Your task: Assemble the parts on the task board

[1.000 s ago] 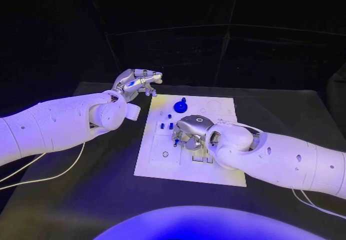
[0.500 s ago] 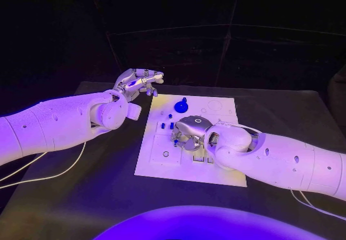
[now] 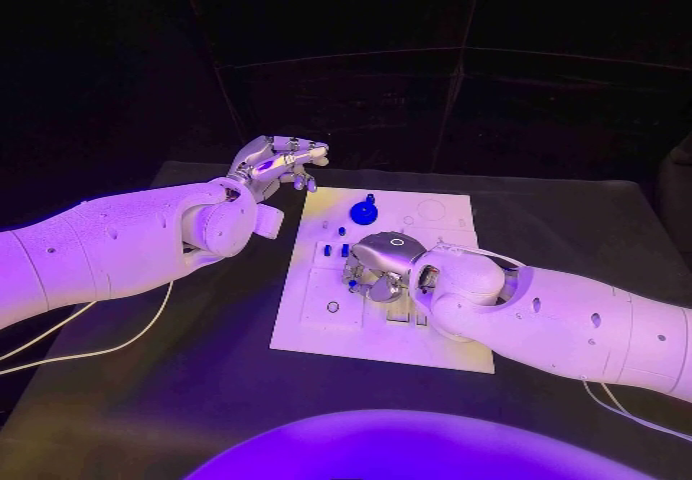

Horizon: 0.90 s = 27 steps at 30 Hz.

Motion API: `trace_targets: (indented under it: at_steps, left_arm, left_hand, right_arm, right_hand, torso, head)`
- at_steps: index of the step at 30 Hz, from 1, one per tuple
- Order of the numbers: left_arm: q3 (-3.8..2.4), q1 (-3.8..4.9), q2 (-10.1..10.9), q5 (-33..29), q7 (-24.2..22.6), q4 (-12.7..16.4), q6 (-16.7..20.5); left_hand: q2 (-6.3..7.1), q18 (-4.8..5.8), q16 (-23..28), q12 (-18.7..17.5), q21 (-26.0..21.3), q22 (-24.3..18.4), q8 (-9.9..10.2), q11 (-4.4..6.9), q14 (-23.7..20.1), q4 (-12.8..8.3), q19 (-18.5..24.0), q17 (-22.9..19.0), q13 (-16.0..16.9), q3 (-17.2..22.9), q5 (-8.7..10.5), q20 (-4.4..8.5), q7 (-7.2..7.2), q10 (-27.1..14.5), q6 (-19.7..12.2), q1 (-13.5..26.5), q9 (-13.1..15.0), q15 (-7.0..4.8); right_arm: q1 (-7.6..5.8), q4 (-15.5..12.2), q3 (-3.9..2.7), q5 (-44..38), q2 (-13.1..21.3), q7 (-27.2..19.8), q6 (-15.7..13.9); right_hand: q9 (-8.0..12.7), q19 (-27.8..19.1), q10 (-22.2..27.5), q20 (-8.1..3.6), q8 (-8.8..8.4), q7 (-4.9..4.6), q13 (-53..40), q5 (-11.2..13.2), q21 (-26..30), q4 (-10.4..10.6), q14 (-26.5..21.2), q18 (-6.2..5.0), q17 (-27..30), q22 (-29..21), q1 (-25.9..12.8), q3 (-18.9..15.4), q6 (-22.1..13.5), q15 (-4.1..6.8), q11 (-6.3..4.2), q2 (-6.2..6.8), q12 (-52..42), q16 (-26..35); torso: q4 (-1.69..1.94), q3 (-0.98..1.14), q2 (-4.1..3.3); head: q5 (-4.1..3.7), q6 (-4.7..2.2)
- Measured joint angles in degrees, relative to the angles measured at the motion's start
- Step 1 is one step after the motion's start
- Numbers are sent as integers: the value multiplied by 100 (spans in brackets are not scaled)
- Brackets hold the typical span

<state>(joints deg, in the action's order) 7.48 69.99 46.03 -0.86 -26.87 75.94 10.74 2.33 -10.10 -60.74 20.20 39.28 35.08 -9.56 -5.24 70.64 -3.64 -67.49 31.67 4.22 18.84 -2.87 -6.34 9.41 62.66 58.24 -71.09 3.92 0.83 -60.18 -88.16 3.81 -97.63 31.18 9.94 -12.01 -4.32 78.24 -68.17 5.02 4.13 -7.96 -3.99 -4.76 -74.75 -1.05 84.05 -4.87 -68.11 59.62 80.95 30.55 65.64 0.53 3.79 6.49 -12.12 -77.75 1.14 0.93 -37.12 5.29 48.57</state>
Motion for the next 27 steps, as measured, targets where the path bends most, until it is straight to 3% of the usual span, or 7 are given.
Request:
trace_targets:
  at_steps: [27]
  left_arm:
    - [0, 0, 6, -1, 36, -13, -38]
  left_hand:
    - [0, 0, 0, 0, -23, -8, 0, -21, -21, -16, 0, -18, 0, -16, 0, 0, 0, -21, 0, 0, 0, -21]
  right_arm:
    - [4, 10, 1, -36, -26, 0, 15]
  right_hand:
    - [0, 0, 0, 0, -7, 5, -1, 0, 0, 0, 0, 0, 0, 1, -21, 0, -6, 0, 0, 21, 23, 0]
  torso:
    - [0, -7, 1]
  head:
    - [16, 32]
